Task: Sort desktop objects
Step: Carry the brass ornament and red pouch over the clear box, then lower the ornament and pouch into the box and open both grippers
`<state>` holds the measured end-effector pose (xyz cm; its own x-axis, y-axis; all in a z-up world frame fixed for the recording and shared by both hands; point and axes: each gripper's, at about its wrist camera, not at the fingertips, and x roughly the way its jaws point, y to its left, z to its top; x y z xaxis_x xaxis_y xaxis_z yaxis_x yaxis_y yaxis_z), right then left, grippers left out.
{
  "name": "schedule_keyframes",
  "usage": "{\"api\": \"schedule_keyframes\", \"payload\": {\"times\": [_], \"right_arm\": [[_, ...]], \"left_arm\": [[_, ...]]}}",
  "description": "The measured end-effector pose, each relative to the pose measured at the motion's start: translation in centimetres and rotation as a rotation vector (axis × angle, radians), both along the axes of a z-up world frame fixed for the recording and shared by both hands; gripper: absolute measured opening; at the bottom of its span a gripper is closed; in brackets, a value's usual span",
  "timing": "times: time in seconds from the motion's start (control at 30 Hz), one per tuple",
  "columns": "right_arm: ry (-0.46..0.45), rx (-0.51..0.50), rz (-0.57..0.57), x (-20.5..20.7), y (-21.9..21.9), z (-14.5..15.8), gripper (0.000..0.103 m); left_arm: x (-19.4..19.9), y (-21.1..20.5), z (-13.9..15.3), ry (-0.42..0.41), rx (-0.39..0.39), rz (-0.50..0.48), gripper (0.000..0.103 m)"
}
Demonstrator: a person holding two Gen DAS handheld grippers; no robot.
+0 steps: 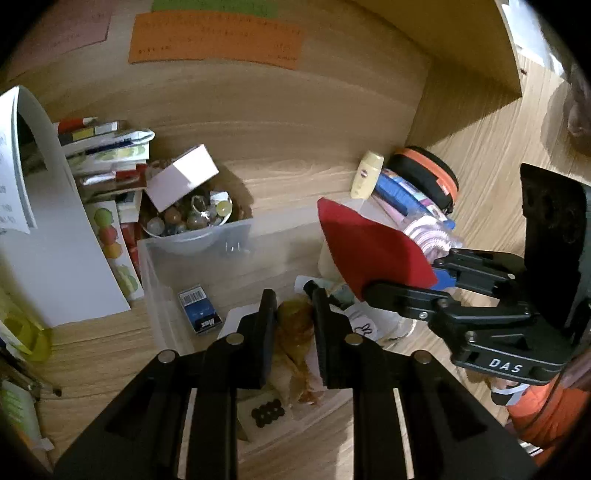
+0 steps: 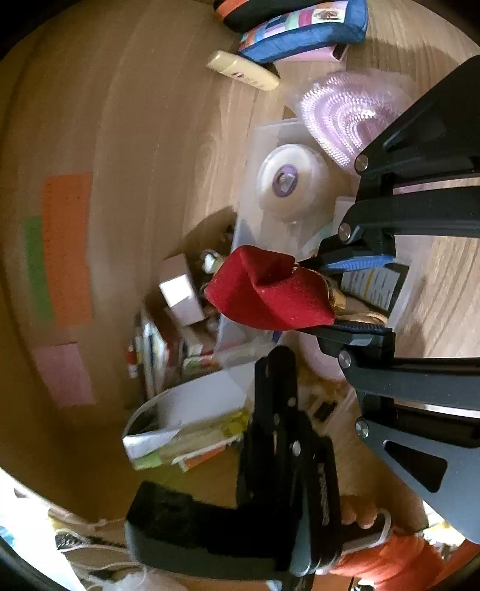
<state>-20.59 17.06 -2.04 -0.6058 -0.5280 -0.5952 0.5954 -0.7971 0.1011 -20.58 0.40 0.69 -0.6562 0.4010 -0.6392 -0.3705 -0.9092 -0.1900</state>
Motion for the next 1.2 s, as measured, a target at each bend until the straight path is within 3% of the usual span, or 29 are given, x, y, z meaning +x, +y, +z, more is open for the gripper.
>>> {"api": "schedule_keyframes", "payload": {"times": [0.2, 0.37, 0.6, 0.67, 0.83, 0.9, 1.07, 1.2], "right_arm": [[0.001, 0.041, 0.001, -0.1, -0.3, -1.0, 0.024], [0.030, 0.084, -0.015, 0.2, -0.5, -1.0, 0.024], [0.060, 0.102, -0.041, 0.7, -0.7, -0.3, 0.032], [0.062, 0.111, -0.049, 0.9, -0.8, -0.1, 0.037], [0.116, 0.149, -0.073, 2.3, -0.8, 0.7, 0.066], [0.158, 0.171, -0.090, 3.1, -0.8, 1.0, 0.075], [0.207, 0.180, -0.119, 4.5, -0.3, 1.9, 0.081], [0.221, 0.170, -0.168, 5.4, 0.7, 2.4, 0.095]], "left_arm": [[0.2, 0.3, -0.3, 0.007, -0.036, 0.005, 0.019], [0.1, 0.4, -0.4, 0.020, -0.053, 0.017, 0.039], [0.5, 0.5, 0.4, 0.046, -0.055, 0.022, 0.041], [0.7, 0.4, 0.8, 0.054, -0.055, 0.036, 0.047], [2.0, 0.1, 2.3, 0.095, -0.058, 0.072, 0.063], [2.6, 0.2, 2.7, 0.110, -0.066, 0.084, 0.077], [4.3, 0.5, 3.7, 0.151, -0.097, 0.139, 0.095], [5.9, 0.8, 4.3, 0.181, -0.118, 0.164, 0.101]]}}
